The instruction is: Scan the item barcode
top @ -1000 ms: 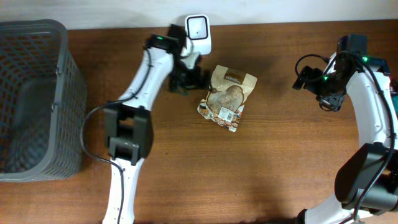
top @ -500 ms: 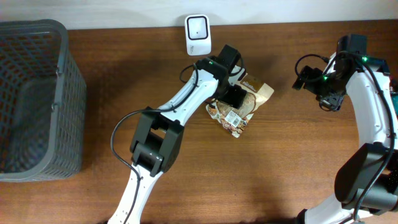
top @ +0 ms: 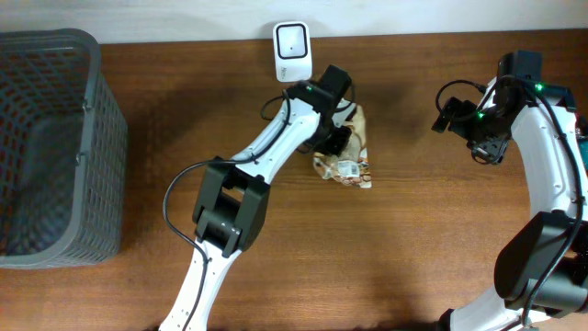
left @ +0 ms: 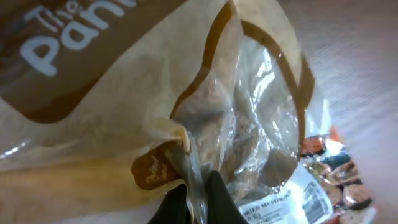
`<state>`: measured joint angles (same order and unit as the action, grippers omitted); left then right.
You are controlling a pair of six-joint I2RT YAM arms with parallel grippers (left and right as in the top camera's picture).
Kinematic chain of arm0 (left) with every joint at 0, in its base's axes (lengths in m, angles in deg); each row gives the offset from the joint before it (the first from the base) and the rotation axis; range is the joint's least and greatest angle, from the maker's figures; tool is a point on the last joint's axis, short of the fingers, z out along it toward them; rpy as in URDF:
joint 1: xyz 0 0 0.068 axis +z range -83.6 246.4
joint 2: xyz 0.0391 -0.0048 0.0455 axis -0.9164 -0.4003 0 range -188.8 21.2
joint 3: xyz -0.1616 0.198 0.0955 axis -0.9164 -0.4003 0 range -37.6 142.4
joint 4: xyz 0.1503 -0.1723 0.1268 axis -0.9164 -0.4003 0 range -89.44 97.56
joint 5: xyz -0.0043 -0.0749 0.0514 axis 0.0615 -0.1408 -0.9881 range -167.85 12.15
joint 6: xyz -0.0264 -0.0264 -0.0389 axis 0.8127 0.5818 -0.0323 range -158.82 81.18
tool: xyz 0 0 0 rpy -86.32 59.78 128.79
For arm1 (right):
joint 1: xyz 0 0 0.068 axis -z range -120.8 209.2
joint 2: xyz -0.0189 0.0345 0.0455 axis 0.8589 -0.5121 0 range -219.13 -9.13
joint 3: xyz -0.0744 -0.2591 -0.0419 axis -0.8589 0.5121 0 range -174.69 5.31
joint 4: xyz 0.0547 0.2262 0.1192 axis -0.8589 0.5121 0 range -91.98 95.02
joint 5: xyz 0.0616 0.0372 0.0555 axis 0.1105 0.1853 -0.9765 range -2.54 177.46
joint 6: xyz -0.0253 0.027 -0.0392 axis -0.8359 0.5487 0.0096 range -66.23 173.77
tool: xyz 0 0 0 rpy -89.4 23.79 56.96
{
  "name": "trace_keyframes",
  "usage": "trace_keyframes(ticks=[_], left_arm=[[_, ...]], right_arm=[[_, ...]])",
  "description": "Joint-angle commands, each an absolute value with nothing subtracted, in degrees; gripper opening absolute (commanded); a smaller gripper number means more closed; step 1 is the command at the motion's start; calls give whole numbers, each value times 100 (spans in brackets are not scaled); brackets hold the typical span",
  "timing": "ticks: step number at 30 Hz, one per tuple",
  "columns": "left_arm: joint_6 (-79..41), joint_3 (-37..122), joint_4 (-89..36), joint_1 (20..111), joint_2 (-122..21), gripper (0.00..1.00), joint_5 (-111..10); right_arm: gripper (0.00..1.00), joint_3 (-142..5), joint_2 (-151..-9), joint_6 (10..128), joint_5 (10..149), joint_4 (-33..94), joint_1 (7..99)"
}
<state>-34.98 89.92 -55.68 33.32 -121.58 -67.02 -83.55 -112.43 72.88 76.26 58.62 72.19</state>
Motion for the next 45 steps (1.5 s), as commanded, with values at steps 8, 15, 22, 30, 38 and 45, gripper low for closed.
trace_keyframes(ticks=[8,15,22,30,38,45], left_arm=[[-2757,11125,-7823,3560,-12248,0,-12866],[-2077,10749,-8919,3894,-12259,0,-12427],[-2036,8684,-8593,3918,-12261,5,-12914],[-2042,8511,-7793,2795,-12259,25,-12626],[-2040,9468,-7837,2198,-12256,68,-10984],[-2036,11742,-8599,4036,-12256,65,-9544]], right_arm=[[98,-8335,-11204,7290,7678,5864,7235],[98,-8335,-11204,7290,7678,5866,7235],[98,-8335,-11204,7290,7678,5866,7235],[98,-8335,-11204,7290,7678,5866,7235],[98,-8335,-11204,7290,7678,5866,7235],[98,-8335,-11204,7292,7678,5866,7235]])
